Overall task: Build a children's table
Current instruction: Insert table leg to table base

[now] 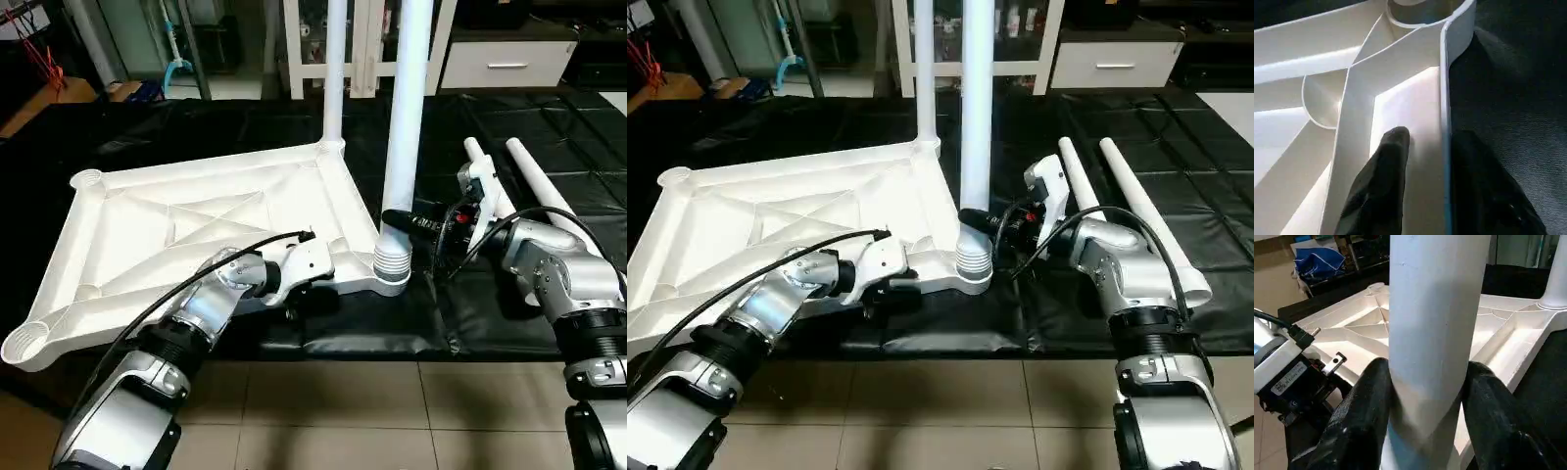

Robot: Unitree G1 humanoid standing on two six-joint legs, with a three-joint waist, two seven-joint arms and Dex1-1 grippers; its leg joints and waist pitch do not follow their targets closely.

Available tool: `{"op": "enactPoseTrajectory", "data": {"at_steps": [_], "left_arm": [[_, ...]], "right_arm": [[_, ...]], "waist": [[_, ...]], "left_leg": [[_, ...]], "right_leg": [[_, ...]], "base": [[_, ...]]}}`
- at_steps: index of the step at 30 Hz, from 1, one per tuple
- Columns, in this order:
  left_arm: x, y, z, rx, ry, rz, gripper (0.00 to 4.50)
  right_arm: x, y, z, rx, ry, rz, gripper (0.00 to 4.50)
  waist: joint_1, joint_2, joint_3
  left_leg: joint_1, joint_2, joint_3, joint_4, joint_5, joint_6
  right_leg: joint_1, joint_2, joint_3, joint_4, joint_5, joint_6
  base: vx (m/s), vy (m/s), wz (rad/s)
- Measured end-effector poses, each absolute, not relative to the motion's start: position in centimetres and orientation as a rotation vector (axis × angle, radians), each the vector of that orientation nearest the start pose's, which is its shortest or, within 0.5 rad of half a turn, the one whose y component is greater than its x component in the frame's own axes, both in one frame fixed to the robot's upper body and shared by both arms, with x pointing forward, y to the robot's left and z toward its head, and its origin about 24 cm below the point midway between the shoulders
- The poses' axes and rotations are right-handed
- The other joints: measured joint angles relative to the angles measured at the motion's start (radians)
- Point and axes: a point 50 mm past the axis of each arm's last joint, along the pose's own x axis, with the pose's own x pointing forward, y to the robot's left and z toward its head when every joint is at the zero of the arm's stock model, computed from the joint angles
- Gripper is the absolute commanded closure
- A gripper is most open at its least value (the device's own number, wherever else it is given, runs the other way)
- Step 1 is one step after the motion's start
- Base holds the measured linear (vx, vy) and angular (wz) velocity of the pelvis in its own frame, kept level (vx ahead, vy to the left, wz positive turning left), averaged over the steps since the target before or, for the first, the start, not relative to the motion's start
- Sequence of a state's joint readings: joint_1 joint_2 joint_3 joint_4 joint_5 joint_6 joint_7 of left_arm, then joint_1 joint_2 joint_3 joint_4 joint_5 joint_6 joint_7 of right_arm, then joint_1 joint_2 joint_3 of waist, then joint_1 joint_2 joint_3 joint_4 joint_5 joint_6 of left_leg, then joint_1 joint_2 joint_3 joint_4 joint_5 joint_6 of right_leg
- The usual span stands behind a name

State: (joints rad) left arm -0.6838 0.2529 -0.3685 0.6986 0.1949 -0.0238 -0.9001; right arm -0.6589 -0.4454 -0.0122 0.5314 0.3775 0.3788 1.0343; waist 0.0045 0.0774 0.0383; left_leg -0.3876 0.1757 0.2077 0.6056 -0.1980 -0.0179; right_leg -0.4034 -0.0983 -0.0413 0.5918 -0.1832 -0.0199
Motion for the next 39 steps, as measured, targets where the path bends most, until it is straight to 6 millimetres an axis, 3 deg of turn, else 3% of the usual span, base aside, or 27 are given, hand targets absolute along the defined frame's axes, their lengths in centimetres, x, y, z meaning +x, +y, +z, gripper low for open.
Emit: {"op": "enactPoseTrajectory", "data": {"at_steps": [10,16,30,33,39], "left_arm": [[33.6,8.3,5.5,0.642,0.300,-1.190,2.52],[33.5,8.0,5.0,0.618,0.328,-1.209,3.15],[33.6,8.6,4.7,0.573,0.343,-1.190,4.08],[33.5,9.0,4.6,0.576,0.350,-1.188,4.29],[33.2,10.8,4.7,0.592,0.359,-1.159,4.49]], "right_arm": [[34.0,-19.0,10.7,0.098,0.241,0.952,2.71],[34.2,-19.0,10.8,0.062,0.217,0.929,2.71],[34.2,-18.0,10.3,0.088,0.206,0.932,2.71],[34.3,-17.1,10.1,0.108,0.185,0.930,2.71],[34.6,-15.3,9.2,0.170,0.151,0.916,2.71]], "waist": [[0.002,0.001,0.000],[0.001,0.001,0.000],[-0.001,0.001,0.000],[-0.006,-0.003,0.001],[-0.030,-0.023,0.002]], "left_leg": [[-0.001,0.000,0.000,0.002,0.000,0.000],[-0.001,0.000,0.000,0.003,0.000,0.000],[0.000,0.000,-0.001,0.004,0.000,0.000],[0.001,0.000,-0.001,0.004,0.000,0.000],[0.003,0.000,-0.005,0.003,-0.001,-0.002]], "right_leg": [[0.000,0.000,0.000,0.001,0.000,0.000],[0.000,0.000,0.000,0.002,0.000,0.000],[0.001,0.000,0.000,0.004,0.000,0.000],[0.000,0.000,0.001,0.005,0.000,0.000],[0.000,0.001,-0.001,0.005,0.000,0.000]], "base": [[0.000,0.000,0.00],[0.000,0.000,0.00],[0.000,0.000,0.00],[0.000,0.000,0.00],[0.000,0.000,0.00]]}}
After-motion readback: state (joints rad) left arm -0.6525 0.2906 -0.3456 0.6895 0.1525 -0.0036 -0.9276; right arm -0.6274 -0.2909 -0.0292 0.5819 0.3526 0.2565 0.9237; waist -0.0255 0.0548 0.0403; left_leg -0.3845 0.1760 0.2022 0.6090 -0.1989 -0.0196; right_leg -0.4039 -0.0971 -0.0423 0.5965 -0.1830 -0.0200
